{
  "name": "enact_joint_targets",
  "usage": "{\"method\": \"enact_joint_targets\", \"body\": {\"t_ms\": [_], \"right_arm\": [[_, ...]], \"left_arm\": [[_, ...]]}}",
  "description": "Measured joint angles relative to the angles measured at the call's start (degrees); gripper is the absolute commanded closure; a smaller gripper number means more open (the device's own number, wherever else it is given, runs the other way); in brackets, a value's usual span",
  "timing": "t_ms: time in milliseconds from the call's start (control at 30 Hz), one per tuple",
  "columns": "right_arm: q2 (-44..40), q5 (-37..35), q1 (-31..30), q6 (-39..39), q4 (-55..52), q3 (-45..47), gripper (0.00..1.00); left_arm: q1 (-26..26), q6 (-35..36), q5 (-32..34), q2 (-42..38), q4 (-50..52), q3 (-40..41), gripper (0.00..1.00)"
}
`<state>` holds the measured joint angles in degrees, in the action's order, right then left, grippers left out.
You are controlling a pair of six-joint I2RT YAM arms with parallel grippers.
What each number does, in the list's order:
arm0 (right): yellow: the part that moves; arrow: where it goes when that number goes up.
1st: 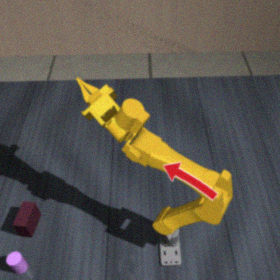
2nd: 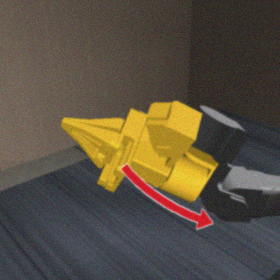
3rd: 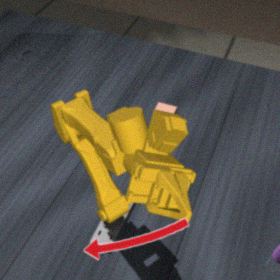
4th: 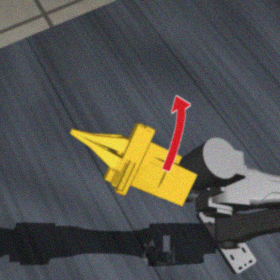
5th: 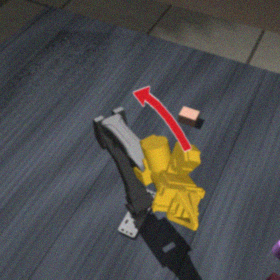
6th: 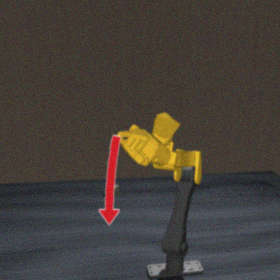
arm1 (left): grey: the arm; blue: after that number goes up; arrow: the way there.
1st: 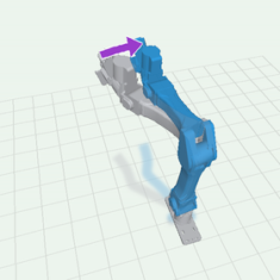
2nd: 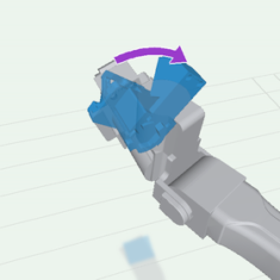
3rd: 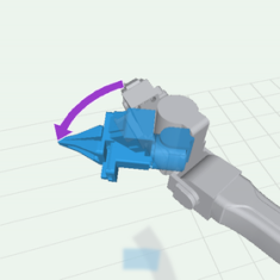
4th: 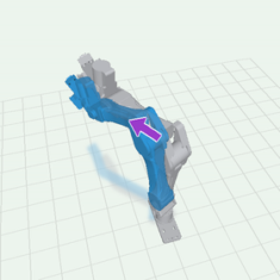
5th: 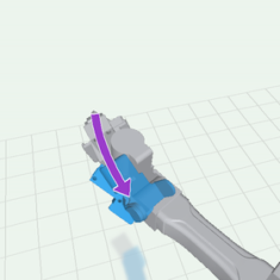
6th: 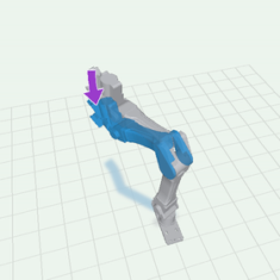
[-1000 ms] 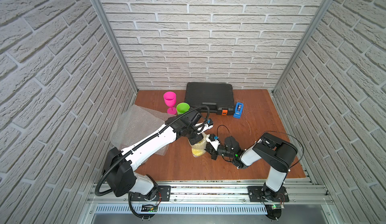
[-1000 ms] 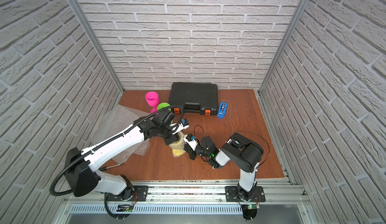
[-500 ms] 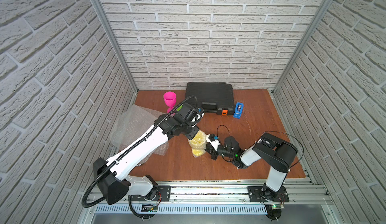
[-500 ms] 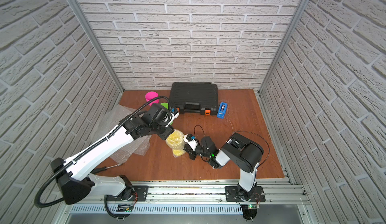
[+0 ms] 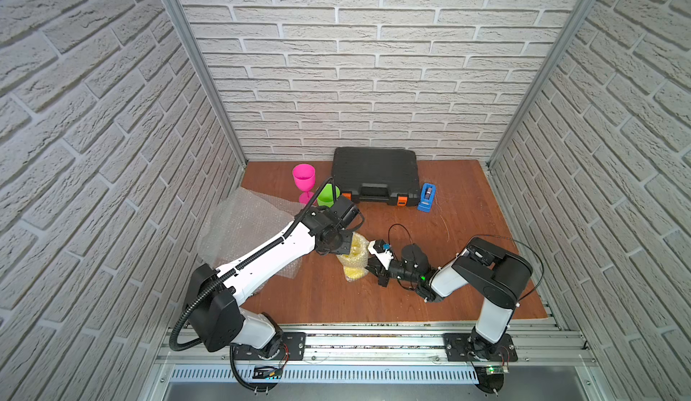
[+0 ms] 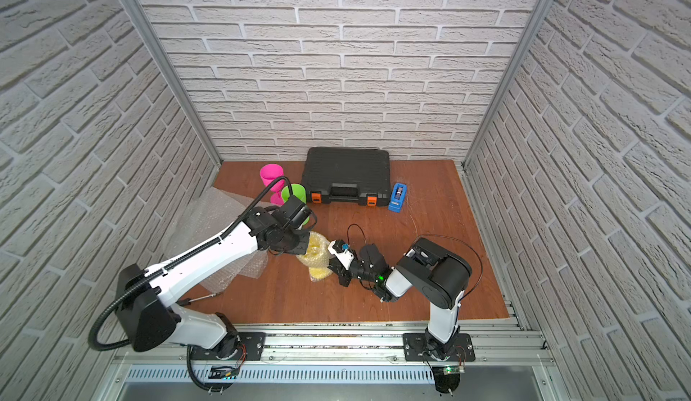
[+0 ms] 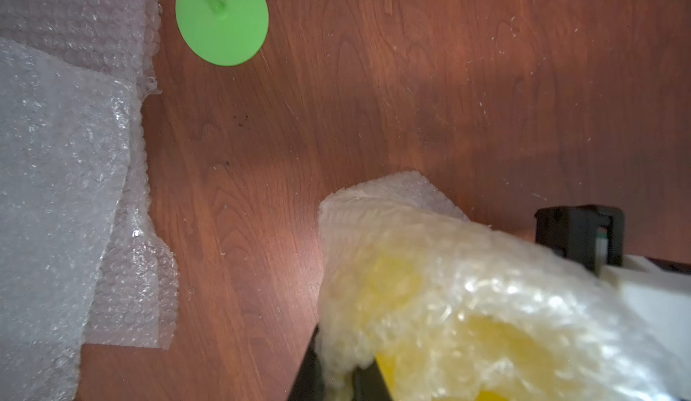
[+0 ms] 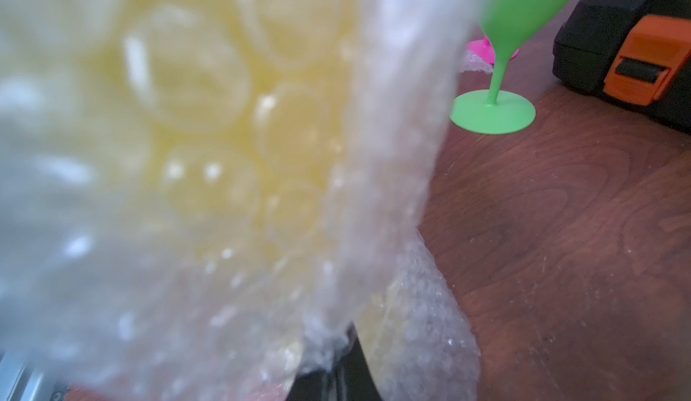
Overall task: Wrap wine glasses in bubble wrap
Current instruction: Wrap the wine glass in bubble wrap, then pick up the bubble wrap from the center of the board.
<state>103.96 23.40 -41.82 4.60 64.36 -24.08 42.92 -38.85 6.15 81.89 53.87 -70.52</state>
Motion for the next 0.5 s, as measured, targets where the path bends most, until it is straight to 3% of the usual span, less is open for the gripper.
{"method": "enact_joint_targets", "body": {"t_ms": [100, 200, 333, 500], "right_arm": [[-3.9, -1.1, 0.5, -0.2, -4.0, 0.9, 0.59], [-12.8, -2.1, 1.5, -0.6, -12.2, 1.8, 0.54], [-27.3, -3.8, 2.1, -1.4, -28.4, -0.6, 0.54], [-33.9, -7.1, 2.1, 4.0, -49.0, -13.6, 0.70]], "left_arm": [[-0.4, 0.0, 0.1, 0.2, 0.3, -0.4, 0.95], [-0.5, 0.3, 0.5, 0.5, 0.5, -0.8, 0.95], [-0.5, 0.7, 1.2, 1.4, 1.5, -2.4, 0.94], [-0.4, 0.9, 1.7, 2.3, 1.7, -3.2, 0.91]]}}
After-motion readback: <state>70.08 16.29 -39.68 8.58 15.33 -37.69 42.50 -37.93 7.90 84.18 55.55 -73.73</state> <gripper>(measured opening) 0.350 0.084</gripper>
